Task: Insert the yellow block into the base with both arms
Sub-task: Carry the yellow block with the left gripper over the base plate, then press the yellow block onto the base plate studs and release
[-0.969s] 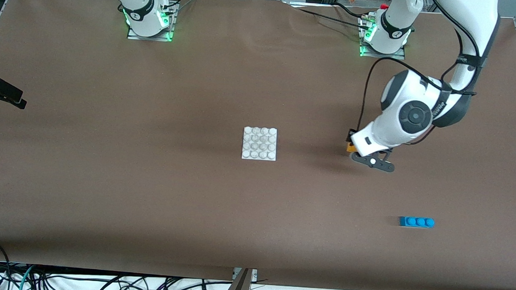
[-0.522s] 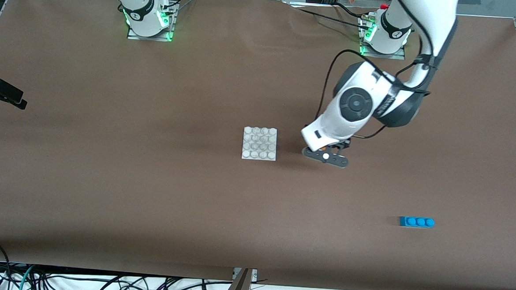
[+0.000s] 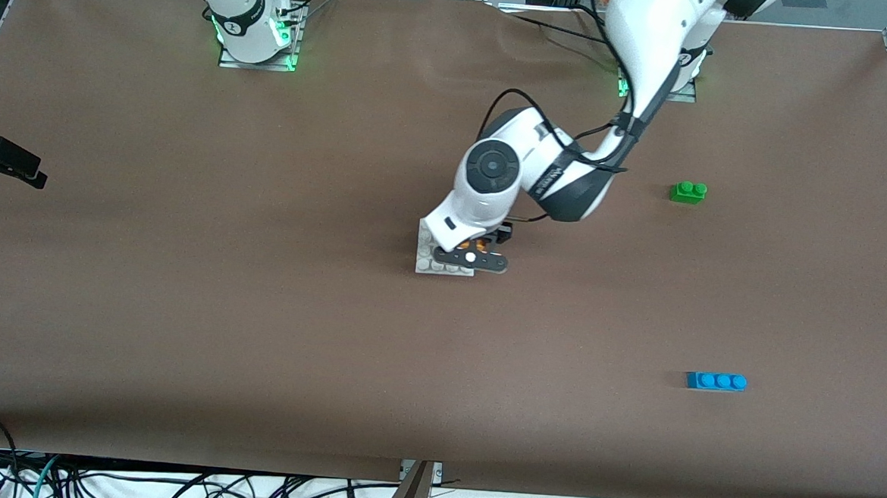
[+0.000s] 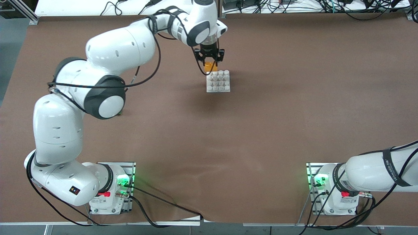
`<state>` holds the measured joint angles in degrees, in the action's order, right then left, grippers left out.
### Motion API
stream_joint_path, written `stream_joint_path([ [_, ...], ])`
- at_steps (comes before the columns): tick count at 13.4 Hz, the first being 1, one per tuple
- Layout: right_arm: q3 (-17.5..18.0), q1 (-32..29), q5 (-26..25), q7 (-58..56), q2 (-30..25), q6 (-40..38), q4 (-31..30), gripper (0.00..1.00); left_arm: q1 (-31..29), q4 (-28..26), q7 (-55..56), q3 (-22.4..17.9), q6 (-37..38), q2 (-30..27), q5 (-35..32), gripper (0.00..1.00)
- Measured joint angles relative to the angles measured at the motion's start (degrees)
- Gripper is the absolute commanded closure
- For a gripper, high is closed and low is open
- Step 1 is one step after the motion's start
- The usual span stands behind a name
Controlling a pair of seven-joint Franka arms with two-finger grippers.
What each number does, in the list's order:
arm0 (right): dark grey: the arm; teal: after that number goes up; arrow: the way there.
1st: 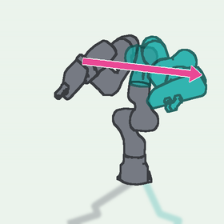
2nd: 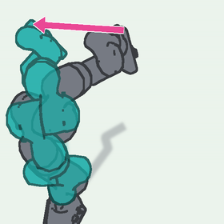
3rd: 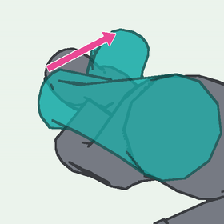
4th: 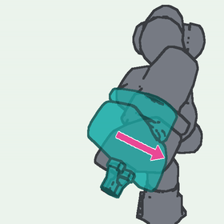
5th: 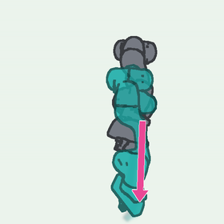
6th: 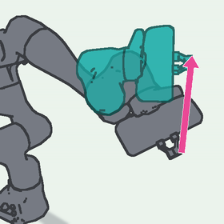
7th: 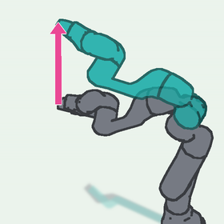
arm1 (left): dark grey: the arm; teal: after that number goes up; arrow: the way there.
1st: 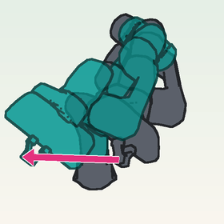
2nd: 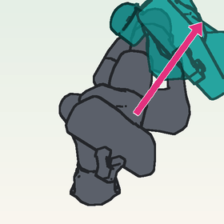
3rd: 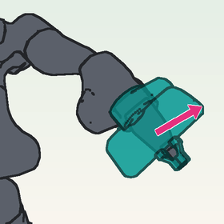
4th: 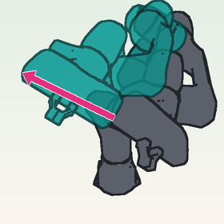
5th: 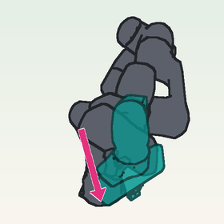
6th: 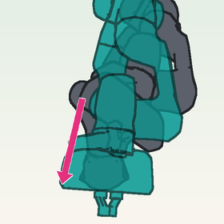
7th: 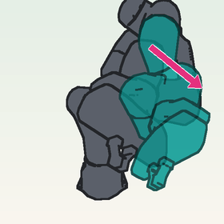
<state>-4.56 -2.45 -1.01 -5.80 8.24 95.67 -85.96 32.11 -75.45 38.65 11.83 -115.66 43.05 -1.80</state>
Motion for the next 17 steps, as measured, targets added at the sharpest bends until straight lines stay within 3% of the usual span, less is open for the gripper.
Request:
stream_joint_path([
  [6, -0.02, -0.01, 0.0, 0.0, 0.02, 0.0, 0.0, 0.0, 2.87, 1.7, 1.8, -0.63, -0.99, 5.5, 0.0, 0.75],
  [15, -0.04, -0.04, 0.0, 0.0, 0.06, 0.0, 0.0, 0.0, 4.17, 2.01, 3.42, -1.19, -2.35, 6.76, -0.1, 0.7],
  [16, -0.04, -0.04, 0.0, 0.0, 0.06, 0.0, 0.0, 0.0, 4.22, 2.01, 3.42, -1.2, -2.5, 7.03, -0.21, 0.24],
  [17, -0.05, -0.05, 0.0, 0.0, 0.07, 0.0, 0.0, 0.0, 4.26, 2.02, 3.42, -1.21, -2.6, 7.27, -0.24, 0.0],
])
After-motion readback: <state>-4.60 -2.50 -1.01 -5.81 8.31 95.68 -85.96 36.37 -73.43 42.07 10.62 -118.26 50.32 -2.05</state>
